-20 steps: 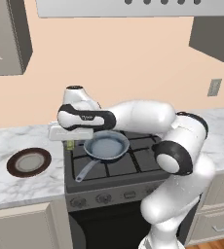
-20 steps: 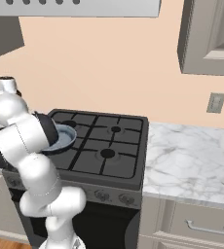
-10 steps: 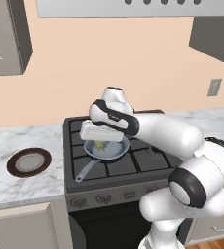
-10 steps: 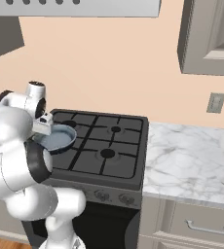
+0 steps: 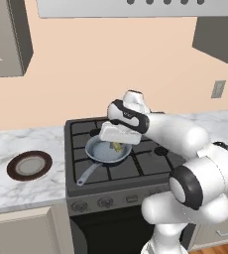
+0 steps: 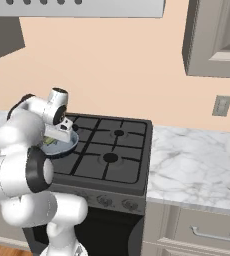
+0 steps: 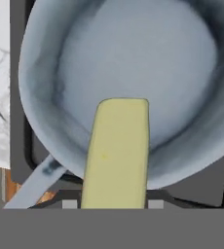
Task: Pick up the butter stick and place it in the pan. Then turn on the burner for the pan.
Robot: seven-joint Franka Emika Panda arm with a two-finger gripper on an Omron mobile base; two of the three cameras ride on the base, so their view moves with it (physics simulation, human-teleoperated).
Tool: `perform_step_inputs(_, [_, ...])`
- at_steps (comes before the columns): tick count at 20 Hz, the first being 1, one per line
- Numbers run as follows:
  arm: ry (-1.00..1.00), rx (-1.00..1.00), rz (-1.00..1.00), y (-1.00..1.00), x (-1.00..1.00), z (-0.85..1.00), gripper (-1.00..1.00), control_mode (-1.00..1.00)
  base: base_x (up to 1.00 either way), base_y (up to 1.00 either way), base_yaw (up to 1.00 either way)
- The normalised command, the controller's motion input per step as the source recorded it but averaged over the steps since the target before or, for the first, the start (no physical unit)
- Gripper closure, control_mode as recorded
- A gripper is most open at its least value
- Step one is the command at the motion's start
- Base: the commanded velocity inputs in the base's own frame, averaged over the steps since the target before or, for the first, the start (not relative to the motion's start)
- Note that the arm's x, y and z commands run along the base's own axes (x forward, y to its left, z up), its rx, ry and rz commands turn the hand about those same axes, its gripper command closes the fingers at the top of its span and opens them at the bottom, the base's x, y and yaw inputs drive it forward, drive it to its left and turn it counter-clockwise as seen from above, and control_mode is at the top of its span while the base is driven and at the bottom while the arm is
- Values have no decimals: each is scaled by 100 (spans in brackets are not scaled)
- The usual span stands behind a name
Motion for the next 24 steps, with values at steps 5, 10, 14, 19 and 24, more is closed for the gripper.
perform_step_inputs(5, [18, 0, 0, -6, 81, -33, 100, -100, 0, 0, 0])
perform_step_inputs(10, [12, -3, 0, 9, 41, -15, 100, -100, 0, 0, 0])
perform_step_inputs(14, [10, -8, 0, 28, 18, -12, 100, -100, 0, 0, 0])
perform_step_inputs(19, [1, -10, 0, 23, 2, -22, 100, -100, 0, 0, 0])
perform_step_inputs(24, [-1, -2, -2, 6, -6, -27, 100, -100, 0, 0, 0])
